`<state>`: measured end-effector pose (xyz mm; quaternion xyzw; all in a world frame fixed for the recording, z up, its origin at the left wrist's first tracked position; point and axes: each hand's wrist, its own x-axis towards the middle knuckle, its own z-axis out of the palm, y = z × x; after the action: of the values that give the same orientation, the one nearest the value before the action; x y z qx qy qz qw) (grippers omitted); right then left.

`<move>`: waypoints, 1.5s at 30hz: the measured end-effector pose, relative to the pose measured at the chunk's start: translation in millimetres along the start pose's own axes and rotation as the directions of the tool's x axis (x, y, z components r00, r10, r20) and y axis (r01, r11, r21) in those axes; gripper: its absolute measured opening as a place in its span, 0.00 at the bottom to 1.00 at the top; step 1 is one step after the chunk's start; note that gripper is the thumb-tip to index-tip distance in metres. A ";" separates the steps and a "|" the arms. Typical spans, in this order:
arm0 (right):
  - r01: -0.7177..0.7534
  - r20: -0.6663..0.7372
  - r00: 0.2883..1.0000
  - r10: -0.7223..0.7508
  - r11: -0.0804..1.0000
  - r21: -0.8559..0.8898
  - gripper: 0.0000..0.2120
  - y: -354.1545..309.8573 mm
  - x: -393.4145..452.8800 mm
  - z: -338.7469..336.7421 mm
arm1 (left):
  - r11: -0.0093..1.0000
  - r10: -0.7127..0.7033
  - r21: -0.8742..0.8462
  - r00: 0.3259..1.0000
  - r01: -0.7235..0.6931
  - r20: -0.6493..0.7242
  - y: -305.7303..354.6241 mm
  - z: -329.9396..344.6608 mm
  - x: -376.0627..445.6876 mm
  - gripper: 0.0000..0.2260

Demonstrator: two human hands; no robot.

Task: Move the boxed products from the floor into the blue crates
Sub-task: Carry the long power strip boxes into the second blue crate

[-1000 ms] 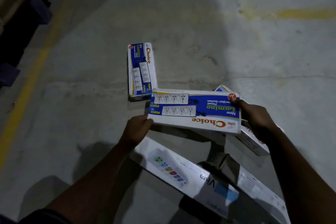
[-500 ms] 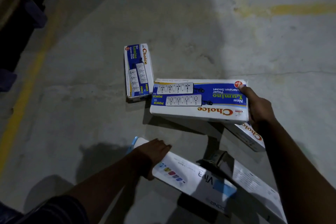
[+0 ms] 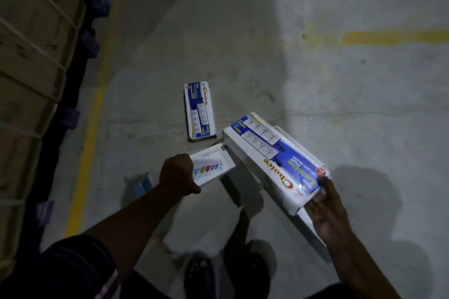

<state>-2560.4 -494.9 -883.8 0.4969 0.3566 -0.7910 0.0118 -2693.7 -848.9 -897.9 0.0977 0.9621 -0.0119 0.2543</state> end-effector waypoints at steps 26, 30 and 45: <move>0.538 -0.391 0.819 -0.420 0.798 0.271 0.14 -180.7 -650.5 69.4 | 0.211 0.193 -0.946 0.938 0.246 0.287 173.2 -441.1 -456.3 0.29; 0.642 -0.428 0.711 -0.558 0.763 0.072 0.12 -176.2 -686.3 38.4 | 0.227 0.250 -0.958 0.941 0.174 0.230 193.5 -441.8 -493.1 0.25; 0.784 -0.692 0.439 -0.573 0.621 -0.016 0.15 -143.5 -827.5 -197.4 | 0.197 0.606 -0.973 0.766 0.117 0.214 349.7 -365.9 -670.6 0.23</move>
<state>-2041.9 -552.0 -196.7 0.5394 0.3803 -0.5516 -0.5101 -2233.0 -601.5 -240.4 0.0757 0.6028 0.5932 0.5283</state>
